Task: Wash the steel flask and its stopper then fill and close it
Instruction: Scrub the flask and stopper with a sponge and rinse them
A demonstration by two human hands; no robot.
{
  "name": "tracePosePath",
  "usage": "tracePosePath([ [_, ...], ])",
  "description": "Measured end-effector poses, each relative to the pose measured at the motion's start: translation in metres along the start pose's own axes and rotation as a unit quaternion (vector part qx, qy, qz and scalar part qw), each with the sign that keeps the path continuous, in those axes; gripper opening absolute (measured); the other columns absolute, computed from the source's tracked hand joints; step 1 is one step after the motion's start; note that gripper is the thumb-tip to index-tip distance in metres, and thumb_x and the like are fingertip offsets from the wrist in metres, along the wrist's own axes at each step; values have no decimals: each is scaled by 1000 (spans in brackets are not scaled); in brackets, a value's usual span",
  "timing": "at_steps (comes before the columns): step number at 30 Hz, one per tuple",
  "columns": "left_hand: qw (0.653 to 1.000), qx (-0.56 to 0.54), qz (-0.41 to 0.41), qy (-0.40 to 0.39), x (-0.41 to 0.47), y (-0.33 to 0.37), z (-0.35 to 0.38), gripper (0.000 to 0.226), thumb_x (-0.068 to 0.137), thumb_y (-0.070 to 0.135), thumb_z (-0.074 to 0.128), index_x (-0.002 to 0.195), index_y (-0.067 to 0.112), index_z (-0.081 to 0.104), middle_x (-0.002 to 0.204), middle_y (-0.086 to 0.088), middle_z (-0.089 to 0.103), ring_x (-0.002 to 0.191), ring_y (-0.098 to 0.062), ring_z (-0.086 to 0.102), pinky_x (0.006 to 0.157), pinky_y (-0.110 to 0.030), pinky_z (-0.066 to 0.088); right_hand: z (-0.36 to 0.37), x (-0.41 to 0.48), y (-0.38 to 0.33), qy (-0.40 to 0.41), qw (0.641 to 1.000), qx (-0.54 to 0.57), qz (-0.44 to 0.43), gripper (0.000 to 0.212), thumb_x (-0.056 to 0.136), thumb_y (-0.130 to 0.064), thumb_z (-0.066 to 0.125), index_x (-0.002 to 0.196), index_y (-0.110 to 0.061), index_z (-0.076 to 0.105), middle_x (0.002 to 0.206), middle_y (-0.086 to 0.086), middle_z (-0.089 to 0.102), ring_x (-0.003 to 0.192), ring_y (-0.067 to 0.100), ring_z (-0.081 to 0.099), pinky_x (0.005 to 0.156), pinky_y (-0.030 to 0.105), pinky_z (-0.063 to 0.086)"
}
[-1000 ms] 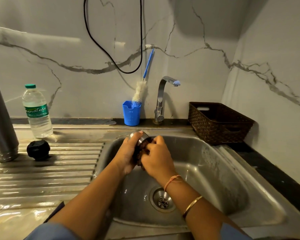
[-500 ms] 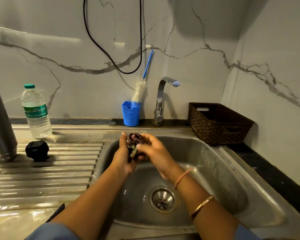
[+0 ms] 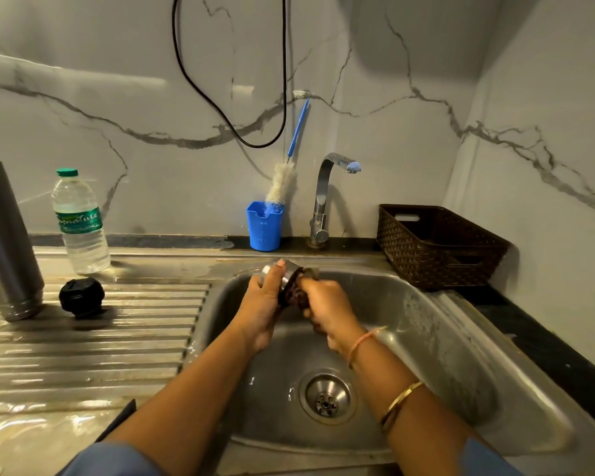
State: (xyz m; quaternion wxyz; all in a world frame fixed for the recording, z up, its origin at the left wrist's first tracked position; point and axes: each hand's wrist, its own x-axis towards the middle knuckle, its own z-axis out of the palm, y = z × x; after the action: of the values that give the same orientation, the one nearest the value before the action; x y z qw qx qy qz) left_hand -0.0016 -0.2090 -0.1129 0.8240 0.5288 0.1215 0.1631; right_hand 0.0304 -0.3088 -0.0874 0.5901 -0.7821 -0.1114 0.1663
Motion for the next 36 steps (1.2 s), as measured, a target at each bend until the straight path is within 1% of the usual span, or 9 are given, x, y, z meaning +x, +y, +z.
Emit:
tracePosePath([
  [4,996,19,66,-52,0,5,-1,48,74,46,60,115,23,49,110,-10,62,103,-22,60,92,-37,48,-13,-1,2,-188,934,261,157,54,93,-52,30,68,-9,53,37,-6,34,25,3,24,25,13,16],
  [9,995,-61,-37,74,10,-6,-9,67,76,59,58,121,9,58,111,-13,68,103,-22,63,83,-32,50,-5,-3,-2,-28,996,-87,-22,63,92,-64,26,104,-9,54,81,7,60,61,14,55,52,24,45],
  [12,985,-102,-88,108,12,-7,-17,64,78,57,63,120,9,58,110,-14,67,102,-26,63,88,-38,52,-5,0,16,10,889,-355,-291,63,93,-49,45,145,-22,22,139,9,36,117,24,47,93,39,47],
  [15,989,-84,-94,79,4,-1,-10,48,82,51,62,110,12,59,105,-12,67,99,-25,63,79,-35,54,-4,5,22,-7,826,-424,-370,57,93,-26,48,145,-21,24,138,11,30,118,26,42,98,42,45],
  [18,998,-27,-51,39,2,-3,-3,43,84,47,62,109,13,61,104,-12,69,99,-24,65,84,-36,54,-3,8,20,75,880,-322,-341,42,88,-13,51,128,-8,39,123,12,43,106,26,50,87,35,48],
  [21,995,85,51,22,2,-2,-4,40,78,45,69,104,15,60,101,-11,69,97,-25,66,86,-36,53,0,4,12,46,989,-86,-107,24,87,-8,51,111,-8,46,108,13,57,91,23,58,65,27,47],
  [25,975,182,129,-7,-1,4,-7,39,72,37,72,103,20,56,97,-6,66,88,-19,65,77,-31,54,-18,5,8,-181,924,298,157,18,91,-15,44,90,-4,58,72,11,60,46,9,47,36,15,35],
  [31,991,-47,5,127,9,8,-28,36,93,36,51,124,18,44,113,-13,55,100,-30,61,71,-42,57,-32,11,7,-60,986,141,67,24,84,-21,63,105,-12,59,95,9,66,78,17,61,53,22,44],
  [36,970,-197,-113,87,9,13,-31,54,83,38,65,125,8,49,118,-18,58,97,-29,62,65,-33,58,-40,13,12,-25,967,250,35,37,86,-16,63,119,-15,46,118,12,57,107,29,56,71,46,54],
])
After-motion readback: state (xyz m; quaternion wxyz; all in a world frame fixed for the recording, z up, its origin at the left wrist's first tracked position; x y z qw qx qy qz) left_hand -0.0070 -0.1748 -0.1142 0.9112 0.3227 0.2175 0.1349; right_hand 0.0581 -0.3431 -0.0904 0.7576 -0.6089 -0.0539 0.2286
